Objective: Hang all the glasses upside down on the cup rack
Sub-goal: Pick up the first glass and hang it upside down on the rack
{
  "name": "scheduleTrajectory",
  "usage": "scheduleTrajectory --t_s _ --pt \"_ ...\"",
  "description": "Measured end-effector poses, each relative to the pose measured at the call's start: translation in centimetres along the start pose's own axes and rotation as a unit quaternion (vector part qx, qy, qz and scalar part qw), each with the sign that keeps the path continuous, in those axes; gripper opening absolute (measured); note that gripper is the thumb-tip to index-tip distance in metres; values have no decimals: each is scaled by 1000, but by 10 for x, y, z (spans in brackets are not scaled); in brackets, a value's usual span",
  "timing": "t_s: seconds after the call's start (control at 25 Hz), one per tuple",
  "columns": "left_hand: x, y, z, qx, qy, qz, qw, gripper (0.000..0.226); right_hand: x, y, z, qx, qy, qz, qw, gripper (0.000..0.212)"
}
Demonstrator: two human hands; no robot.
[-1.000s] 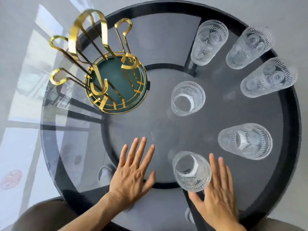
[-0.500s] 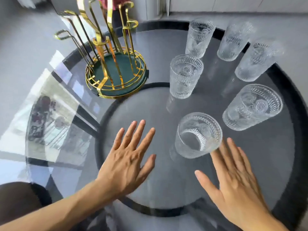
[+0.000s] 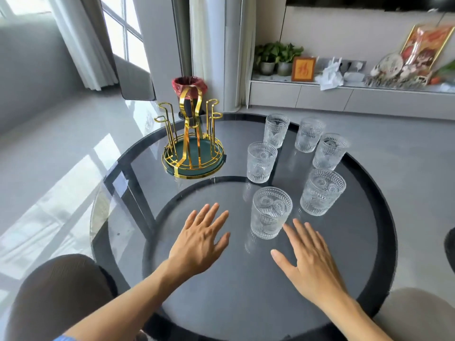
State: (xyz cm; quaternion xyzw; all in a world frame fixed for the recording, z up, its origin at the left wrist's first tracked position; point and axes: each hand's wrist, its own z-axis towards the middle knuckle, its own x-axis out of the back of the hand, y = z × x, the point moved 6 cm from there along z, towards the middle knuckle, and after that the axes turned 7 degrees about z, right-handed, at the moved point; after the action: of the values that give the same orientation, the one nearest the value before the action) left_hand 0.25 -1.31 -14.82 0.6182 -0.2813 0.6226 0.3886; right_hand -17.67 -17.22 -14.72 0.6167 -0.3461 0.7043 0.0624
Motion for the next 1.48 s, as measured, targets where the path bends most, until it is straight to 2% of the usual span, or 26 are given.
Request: scheduleTrajectory --t_s 0.08,0.12,0.2,0.24,0.32,0.44,0.52,0.6,0.68,0.76,0.8,0.88,1.0,1.08,1.16,1.24,1.36,1.44,1.48 --pt "16 4 10 52 -4 -74 996 60 7 -4 1 -24 30 65 997 84" --pt "25 10 17 84 -30 -171 981 59 10 -7 4 -36 42 109 992 79" --pt "37 35 34 76 -102 -375 918 79 15 -17 12 -54 56 197 977 71" --pt "44 49 41 46 -105 -408 906 94 16 -22 16 -64 55 234 969 70" --pt "52 67 48 13 -56 -379 923 105 16 -30 20 -73 56 283 955 65" --pt "54 71 47 59 44 -363 929 88 14 -35 17 -78 50 375 922 50" --pt "55 64 45 95 68 -407 906 77 19 -34 20 -88 30 488 868 44" --pt "57 51 46 121 81 -471 870 71 20 -34 28 -127 14 604 787 36" --pt "64 40 47 125 95 -515 843 69 12 -40 37 -178 -25 722 668 34" --pt "75 29 48 121 113 -539 826 67 5 -63 46 -201 -83 807 549 47" --pt "81 25 48 116 120 -548 820 66 6 -76 50 -197 -106 831 509 49" --pt "91 18 50 98 136 -553 816 67 12 -99 64 -175 -124 855 472 48" --pt "100 -1 57 48 120 -557 821 75 23 -116 89 -158 -87 854 489 45" --pt "96 -23 64 18 87 -507 858 78 29 -120 105 -168 -54 840 513 47" --pt "86 -58 66 69 114 -436 890 72 36 -118 121 -177 -22 832 525 48" --pt "79 -88 62 147 163 -381 898 74 44 -117 138 -161 6 820 549 49" --pt "88 -103 64 169 235 -271 918 75 71 -131 159 -99 78 781 611 40" --pt "91 -107 74 153 226 -199 941 76 99 -151 174 -27 148 724 673 40" --pt "88 -108 80 150 201 -186 950 77 113 -164 181 17 177 672 719 42"
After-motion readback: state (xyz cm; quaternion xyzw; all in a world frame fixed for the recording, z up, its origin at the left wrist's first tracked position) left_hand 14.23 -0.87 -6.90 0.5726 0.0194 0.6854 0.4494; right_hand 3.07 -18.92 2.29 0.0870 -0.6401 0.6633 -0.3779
